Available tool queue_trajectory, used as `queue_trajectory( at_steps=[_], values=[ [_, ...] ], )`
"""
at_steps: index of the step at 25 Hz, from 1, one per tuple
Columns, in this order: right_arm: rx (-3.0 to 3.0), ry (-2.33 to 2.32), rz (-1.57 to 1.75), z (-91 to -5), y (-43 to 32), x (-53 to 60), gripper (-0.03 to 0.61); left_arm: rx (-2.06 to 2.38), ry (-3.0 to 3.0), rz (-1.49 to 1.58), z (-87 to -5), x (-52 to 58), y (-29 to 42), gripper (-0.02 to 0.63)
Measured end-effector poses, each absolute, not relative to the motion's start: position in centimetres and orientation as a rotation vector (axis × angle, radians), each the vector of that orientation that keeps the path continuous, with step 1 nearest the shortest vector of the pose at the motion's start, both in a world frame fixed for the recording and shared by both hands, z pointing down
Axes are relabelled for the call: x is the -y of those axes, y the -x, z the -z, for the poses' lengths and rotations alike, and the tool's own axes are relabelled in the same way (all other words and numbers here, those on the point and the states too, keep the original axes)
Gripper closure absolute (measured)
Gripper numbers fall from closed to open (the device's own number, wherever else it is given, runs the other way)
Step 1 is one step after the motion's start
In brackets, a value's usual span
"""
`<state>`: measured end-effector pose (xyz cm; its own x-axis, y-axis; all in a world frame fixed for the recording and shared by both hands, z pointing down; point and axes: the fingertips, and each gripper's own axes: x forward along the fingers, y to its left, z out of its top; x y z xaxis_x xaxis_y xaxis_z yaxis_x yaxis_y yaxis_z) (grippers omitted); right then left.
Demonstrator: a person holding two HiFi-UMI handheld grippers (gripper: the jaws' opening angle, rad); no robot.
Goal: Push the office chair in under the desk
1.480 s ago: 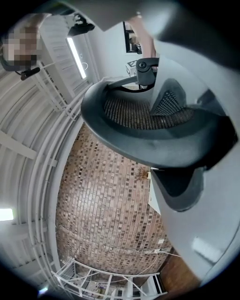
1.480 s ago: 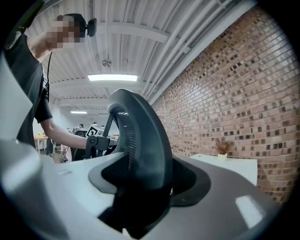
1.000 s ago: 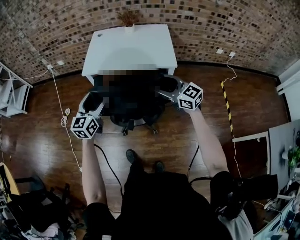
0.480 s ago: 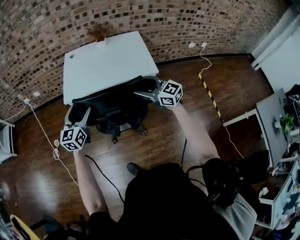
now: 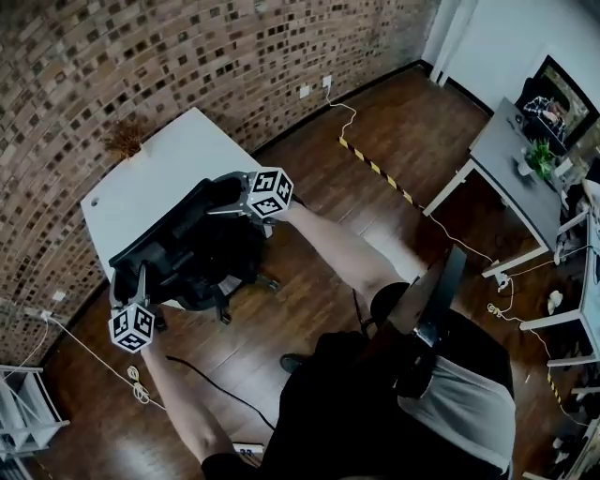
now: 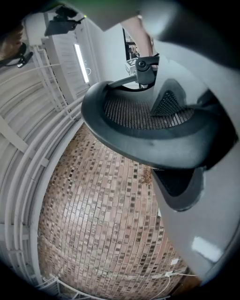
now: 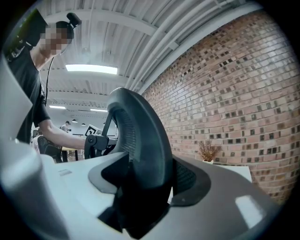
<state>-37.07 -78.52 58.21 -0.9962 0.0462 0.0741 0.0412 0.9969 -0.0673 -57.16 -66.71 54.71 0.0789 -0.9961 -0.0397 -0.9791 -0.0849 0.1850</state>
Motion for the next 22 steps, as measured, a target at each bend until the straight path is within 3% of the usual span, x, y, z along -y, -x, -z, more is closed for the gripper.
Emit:
queue_trajectory(
  at_steps=[11,22],
  values=[
    [3.088,0.059,-0.050,-57.6,37.4,78.5,0.313,2.086,-2.265,0.217,-54.0,67.3,57.5,0.166],
    [3.108,0.114,-0.089,-54.5,38.2,85.4,0.311,2.116,-2.219,0.127,-51.1,73.7,58.7,0.166]
  ],
)
